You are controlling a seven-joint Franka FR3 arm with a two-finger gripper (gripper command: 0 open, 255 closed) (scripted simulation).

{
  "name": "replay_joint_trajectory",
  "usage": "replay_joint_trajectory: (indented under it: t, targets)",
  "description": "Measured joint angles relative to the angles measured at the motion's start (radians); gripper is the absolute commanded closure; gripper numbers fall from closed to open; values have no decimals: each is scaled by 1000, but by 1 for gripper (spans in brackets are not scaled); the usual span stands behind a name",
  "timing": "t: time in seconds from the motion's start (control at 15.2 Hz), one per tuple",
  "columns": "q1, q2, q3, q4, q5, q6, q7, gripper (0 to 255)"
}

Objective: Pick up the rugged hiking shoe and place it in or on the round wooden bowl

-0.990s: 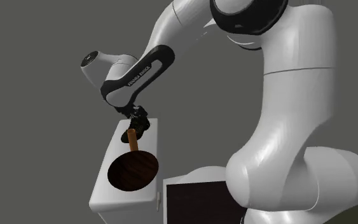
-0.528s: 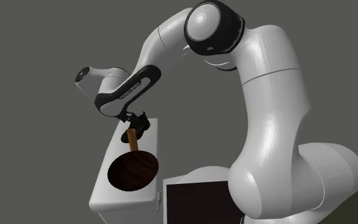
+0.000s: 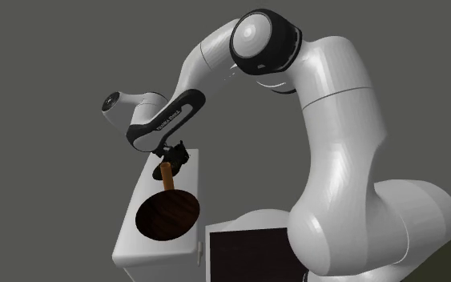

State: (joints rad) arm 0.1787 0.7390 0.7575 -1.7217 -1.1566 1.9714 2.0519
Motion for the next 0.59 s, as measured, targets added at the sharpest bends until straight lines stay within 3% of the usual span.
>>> replay_joint_trajectory:
  t: [0.26,0.33,0.59]
  targets:
    - [0,0,0,0,-1,1,0,0]
    - [0,0,0,0,-1,1,0,255]
    - [0,-1,1,0,0,0,0,255]
